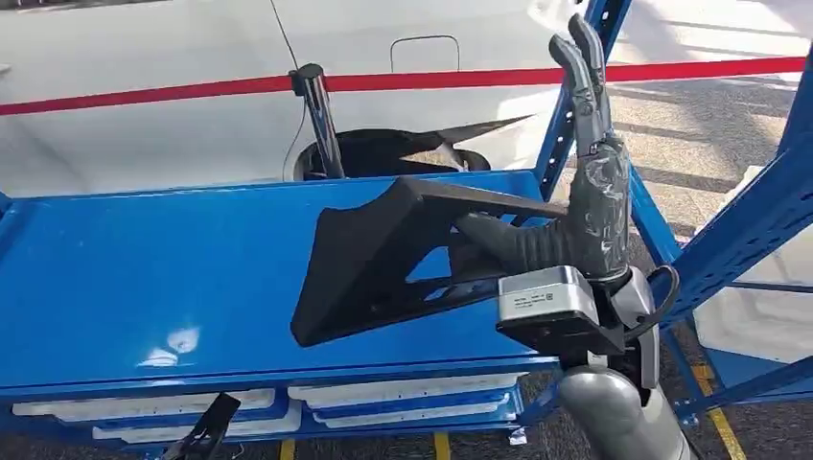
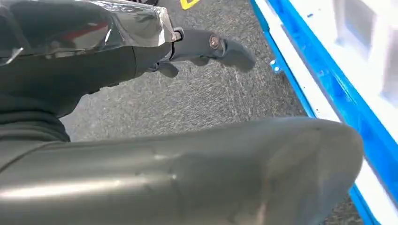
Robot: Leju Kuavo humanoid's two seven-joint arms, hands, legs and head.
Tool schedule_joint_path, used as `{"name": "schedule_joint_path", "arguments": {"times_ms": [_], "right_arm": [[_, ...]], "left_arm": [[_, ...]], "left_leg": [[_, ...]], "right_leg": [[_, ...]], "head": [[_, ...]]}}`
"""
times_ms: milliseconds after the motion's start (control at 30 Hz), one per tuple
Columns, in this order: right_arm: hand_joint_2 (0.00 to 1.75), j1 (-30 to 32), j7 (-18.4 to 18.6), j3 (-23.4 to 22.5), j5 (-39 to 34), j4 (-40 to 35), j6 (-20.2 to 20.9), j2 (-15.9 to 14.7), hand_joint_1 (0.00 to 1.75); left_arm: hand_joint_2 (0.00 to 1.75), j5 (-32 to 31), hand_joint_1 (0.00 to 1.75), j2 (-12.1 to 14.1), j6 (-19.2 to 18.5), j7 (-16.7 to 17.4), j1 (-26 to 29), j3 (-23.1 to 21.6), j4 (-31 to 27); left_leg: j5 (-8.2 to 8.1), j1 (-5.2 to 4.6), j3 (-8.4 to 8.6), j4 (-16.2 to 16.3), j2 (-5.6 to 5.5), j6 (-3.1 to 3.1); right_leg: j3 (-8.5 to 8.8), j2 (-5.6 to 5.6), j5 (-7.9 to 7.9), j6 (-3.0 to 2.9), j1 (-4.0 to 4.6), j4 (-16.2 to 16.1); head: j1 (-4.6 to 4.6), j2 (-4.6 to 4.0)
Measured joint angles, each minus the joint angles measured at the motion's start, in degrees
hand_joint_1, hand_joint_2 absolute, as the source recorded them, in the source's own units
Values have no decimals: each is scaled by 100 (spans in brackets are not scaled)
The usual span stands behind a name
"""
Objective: Take the parts from the cabinet and place them on the table.
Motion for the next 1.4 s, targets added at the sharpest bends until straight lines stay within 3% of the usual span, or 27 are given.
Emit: {"name": "schedule_joint_path", "arguments": {"times_ms": [67, 100, 167, 200, 233, 267, 300, 367, 400, 500, 567, 633, 700, 733, 767, 800, 867, 900, 933, 1033, 1100, 1200, 1233, 1267, 1300, 1333, 1400], "right_arm": [[175, -10, 0, 0, -20, -31, 91, 7, 0], [175, -10, -2, 2, -50, -55, 164, 9, 0], [175, -12, 9, 2, -133, -79, 497, 9, 0], [175, -12, 46, 17, -107, -81, 762, -2, 0], [175, -13, 74, 31, -90, -83, 967, -15, 0], [175, -21, 116, 61, -46, -85, 1201, -33, 0], [175, -40, 162, 83, -33, -94, 1355, -42, 0], [175, -76, 208, 127, -28, -111, 1528, -70, 0], [175, -87, 236, 146, -46, -131, 1632, -94, 0], [175, -85, 319, 171, -103, -201, 1825, -175, 0], [175, -99, 348, 175, -114, -265, 1884, -225, 0], [175, -125, 443, 205, -138, -341, 2047, -302, 0], [175, -116, 680, 230, -254, -466, 2265, -422, 0], [175, -102, 814, 234, -322, -549, 2350, -492, 0], [175, -90, 933, 240, -404, -655, 2428, -574, 0], [175, -87, 999, 249, -439, -739, 2459, -636, 0], [175, -86, 1178, 256, -588, -950, 2535, -787, 0], [175, -65, 1262, 256, -656, -1043, 2564, -851, 0], [175, -43, 1342, 256, -723, -1158, 2590, -918, 0], [175, 57, 1475, 256, -804, -1412, 2645, -1034, 0], [175, 79, 1574, 256, -881, -1568, 2691, -1113, 0], [175, 148, 1672, 258, -1012, -1818, 2774, -1193, 0], [175, 188, 1703, 260, -1032, -1867, 2782, -1222, 0], [175, 219, 1742, 260, -1098, -1917, 2824, -1253, 0], [175, 233, 1790, 262, -1176, -1974, 2883, -1287, 0], [175, 245, 1830, 262, -1222, -2022, 2907, -1318, 0], [175, 260, 1939, 262, -1325, -2175, 2979, -1383, 0]], "left_arm": [[0, -17, 0, -9, 0, 0, -1, -2, 0], [0, -33, 0, -20, 0, 0, -7, -4, 0], [0, -59, 0, -20, -2, 0, -5, -2, 0], [0, -72, 0, -26, -13, 0, -1, -2, 0], [0, -79, 0, -31, -22, -2, -2, -2, 0], [0, -79, 0, -39, -28, -20, -4, -2, 0], [0, -81, 0, -48, -28, -26, -7, -2, 0], [0, -81, 0, -66, -26, -26, -18, -2, 0], [0, -81, 0, -81, -22, -26, -21, -2, 0], [0, -83, 0, -164, 15, -15, -1, -2, 0], [0, -81, 0, -223, 15, -15, 0, -2, 0], [0, -79, 0, -284, 15, -20, -10, 0, 0], [0, -76, 0, -392, 37, -9, -10, 7, 0], [0, -74, 0, -444, 59, 2, -9, 11, 0], [0, -72, 0, -522, 79, 2, -8, 11, 0], [0, -72, 0, -579, 85, 2, -10, 11, 0], [0, -83, 0, -710, 83, 6, -20, 11, 0], [0, -96, 0, -752, 83, 22, -34, 11, 0], [0, -118, 0, -787, 74, 39, -46, 11, 0], [0, -166, 0, -870, 31, 92, -64, 11, 0], [0, -181, 0, -907, 9, 90, -82, 11, 0], [0, -188, 0, -981, -22, 90, -109, 7, 0], [0, -195, 0, -997, -28, 90, -107, 9, 2], [0, -214, 0, -1012, -39, 90, -104, 9, 2], [0, -256, 0, -1029, -59, 90, -106, 9, 2], [0, -289, 0, -1043, -72, 87, -108, 9, 2], [0, -310, 0, -1073, -81, 87, -119, 9, 0]], "left_leg": [[-104, 36, -34, 35, 6, -61], [-262, 39, -134, 295, 17, -88], [-703, 41, -595, 1297, 15, -130], [-838, 41, -809, 1745, 15, -138], [-844, 42, -920, 1948, 15, -138], [-710, 42, -876, 1820, 15, -127], [-504, 40, -712, 1457, 15, -105], [-34, 32, -225, 416, 15, -34], [-23, 3, -84, 94, 14, 1], [-15, -52, -79, 66, 9, 25], [45, 14, -46, -12, 20, 108], [47, 6, -29, -23, 22, 167], [41, -2, -27, -20, 24, 176], [40, -3, -24, -19, 22, 177], [36, -2, -14, -18, 14, 183], [29, 3, -5, -15, 7, 184], [6, 6, 37, -6, -3, 160], [-15, -4, 40, 2, -4, 131], [-35, -63, 1, 56, -1, 98], [-17, -44, -4, 17, 11, 53], [-159, -9, -82, 182, 22, -10], [-752, 5, -581, 1373, 21, -82], [-857, 4, -748, 1736, 21, -87], [-839, 4, -804, 1842, 22, -82], [-746, 3, -759, 1718, 21, -68], [-518, 1, -592, 1350, 21, -41], [-31, -30, -58, 238, 21, 65]], "right_leg": [[8, -5, 32, -75, -38, -27], [5, -7, 31, -109, -42, -27], [0, -10, 29, -134, -41, -27], [0, -15, 27, -138, -30, -26], [0, -11, 26, -139, -30, -25], [5, -9, 25, -139, -27, -25], [10, -6, 25, -138, -22, -24], [27, 4, 20, -129, -19, -25], [15, 4, 18, -115, 1, -22], [-8, -5, 41, -31, -3, -43], [-11, -7, -15, 41, -14, -25], [-237, -19, -363, 72, 0, 529], [-709, -20, -796, 108, -4, 1550], [-838, -21, -843, 120, -5, 1819], [-836, -21, -757, 127, -6, 1794], [-703, -22, -567, 129, -11, 1514], [-176, -35, -52, 116, -24, 461], [19, -47, 36, 107, -32, 18], [57, -40, 16, 87, -25, -68], [2, -6, 19, 10, 10, -29], [12, -8, 50, -58, -32, -59], [7, -14, 48, -107, -32, -58], [7, -12, 48, -107, -29, -57], [9, -10, 47, -108, -28, -56], [9, -6, 47, -107, -26, -55], [16, 1, 46, -106, -24, -56], [37, 9, 42, -96, -21, -59]], "head": [[2, 0], [-22, 2], [-26, 0], [-28, 0], [-28, 2], [-28, 0], [-28, 2], [-28, 0], [-28, 0], [-22, 2], [-20, 2], [0, 2], [0, 2], [0, 0], [0, 0], [2, 0], [4, 2], [7, 2], [9, 2], [-9, 2], [-7, 2], [-20, 2], [-22, 2], [-22, 2], [-22, 2], [-22, 2], [-24, 2]]}}
